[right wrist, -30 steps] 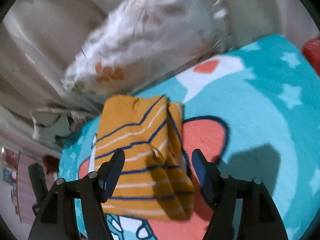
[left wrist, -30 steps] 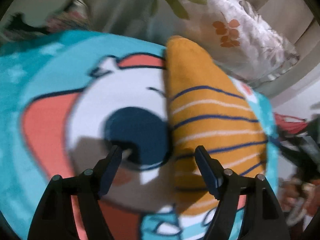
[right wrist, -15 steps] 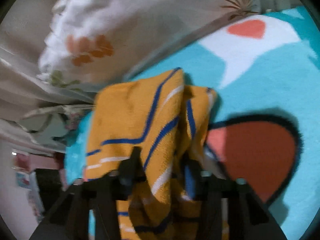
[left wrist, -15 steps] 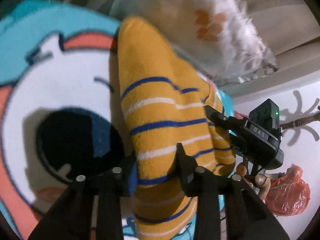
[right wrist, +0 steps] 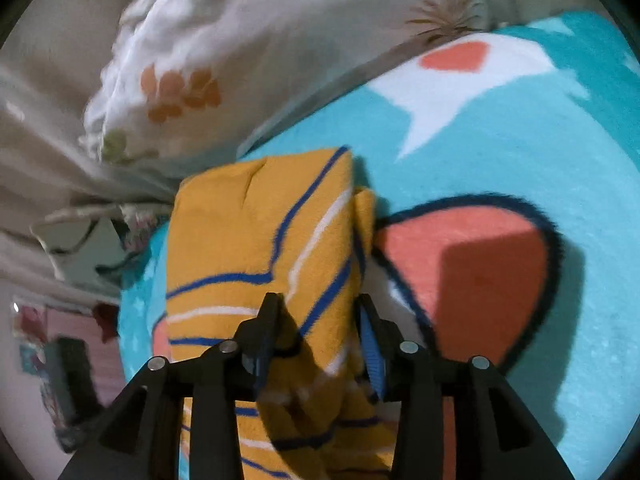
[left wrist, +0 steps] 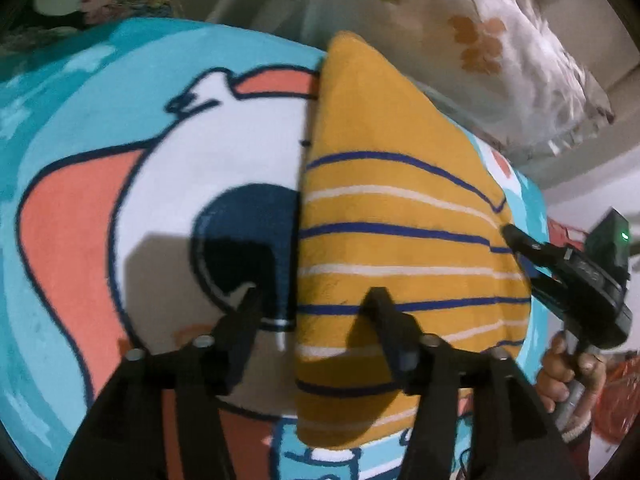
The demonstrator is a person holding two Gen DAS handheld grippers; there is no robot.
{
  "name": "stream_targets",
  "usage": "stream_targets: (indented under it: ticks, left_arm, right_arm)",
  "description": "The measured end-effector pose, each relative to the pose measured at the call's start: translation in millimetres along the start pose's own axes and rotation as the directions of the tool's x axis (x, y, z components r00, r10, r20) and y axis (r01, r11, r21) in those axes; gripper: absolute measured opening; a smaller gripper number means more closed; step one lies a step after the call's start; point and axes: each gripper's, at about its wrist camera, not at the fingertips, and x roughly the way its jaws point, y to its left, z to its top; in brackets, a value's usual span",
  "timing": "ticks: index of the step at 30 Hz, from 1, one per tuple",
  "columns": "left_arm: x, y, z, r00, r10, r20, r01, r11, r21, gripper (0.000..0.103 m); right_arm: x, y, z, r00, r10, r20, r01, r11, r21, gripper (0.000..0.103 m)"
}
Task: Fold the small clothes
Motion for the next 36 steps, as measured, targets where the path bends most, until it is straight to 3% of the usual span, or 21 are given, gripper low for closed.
stream_targets:
  ticks: [4, 7, 10, 12, 15, 16, 18, 20, 22, 24, 27, 30, 33, 34, 36]
  left_arm:
    - [-17.7, 3.2, -5.3, 0.999, 0.022, 0.035, -0.021, 0.999, -0.025, 0.06]
    - [-31.4, 1.4, -15.9, 0.996, 0.056, 0.065, -0.053, 0.998, -0.041, 0.061]
    - [-42.3, 4.6, -28.2, 0.993, 0.076, 0.093, -0.069, 0.995, -0.07, 0.061]
    - [-50.0, 3.5, -35.6, 0.989, 0.098, 0.113, -0.09, 0.994, -0.068, 0.061]
    - [-64.2, 0.6, -47.6, 0.977, 0.141, 0.157, -0.133, 0.989, -0.066, 0.061]
    - [-66.2, -1.1, -51.4, 0.974, 0.152, 0.168, -0.142, 0.987, -0.069, 0.061]
    - [-76.8, 2.7, -60.9, 0.964, 0.18, 0.194, -0.166, 0.982, -0.084, 0.065]
    - [-86.0, 8.8, -71.5, 0.953, 0.216, 0.214, -0.196, 0.974, -0.11, 0.067]
    - [-95.4, 16.0, -82.1, 0.942, 0.254, 0.221, -0.229, 0.964, -0.132, 0.067]
    - [-101.1, 23.5, -91.2, 0.935, 0.284, 0.214, -0.253, 0.954, -0.159, 0.067]
    - [-104.0, 30.5, -96.7, 0.934, 0.292, 0.204, -0.257, 0.949, -0.182, 0.067]
    - [-106.2, 34.5, -99.0, 0.938, 0.284, 0.197, -0.249, 0.951, -0.183, 0.067]
    - [-108.2, 35.6, -96.4, 0.94, 0.265, 0.216, -0.234, 0.959, -0.161, 0.067]
    - [-108.4, 36.7, -94.6, 0.943, 0.251, 0.219, -0.222, 0.963, -0.151, 0.067]
    - [-109.5, 39.3, -91.9, 0.948, 0.227, 0.223, -0.201, 0.97, -0.134, 0.067]
  right_arm:
    - [-38.5, 12.0, 10.1, 0.991, -0.073, 0.113, 0.077, 0.997, -0.027, 0.043]
    - [-59.1, 33.9, 13.2, 0.986, -0.009, 0.167, 0.023, 0.996, -0.083, 0.044]
    - [-49.5, 61.1, 9.3, 0.99, 0.084, 0.112, -0.064, 0.983, -0.173, 0.044]
    - [-35.9, 63.1, 7.0, 0.995, 0.086, 0.058, -0.072, 0.976, -0.204, 0.044]
    - [-0.9, 57.5, 4.1, 1.0, -0.022, -0.009, 0.019, 0.973, -0.231, 0.042]
    - [8.3, 52.4, 4.3, 0.994, -0.107, -0.01, 0.101, 0.965, -0.242, 0.042]
    - [5.8, 46.3, 3.5, 0.982, -0.187, 0.03, 0.189, 0.953, -0.237, 0.046]
    - [-5.3, 49.8, 0.3, 0.981, -0.185, 0.05, 0.192, 0.954, -0.229, 0.046]
    - [-18.0, 64.9, -8.0, 0.97, -0.221, 0.103, 0.241, 0.927, -0.286, 0.046]
    - [-28.8, 84.2, -20.1, 0.969, -0.201, 0.142, 0.24, 0.903, -0.357, 0.046]
    - [-32.3, 110.5, -47.1, 0.984, -0.126, 0.129, 0.172, 0.871, -0.461, 0.046]
    - [-7.4, 131.6, -78.3, 0.997, -0.073, 0.034, 0.08, 0.845, -0.528, 0.046]
    - [26.3, 132.1, -100.4, 0.991, -0.132, -0.019, 0.099, 0.827, -0.554, 0.046]
    - [35.2, 131.9, -105.7, 0.985, -0.171, -0.009, 0.134, 0.806, -0.577, 0.046]
    - [29.5, 132.7, -107.1, 0.983, -0.185, 0.014, 0.159, 0.8, -0.578, 0.046]
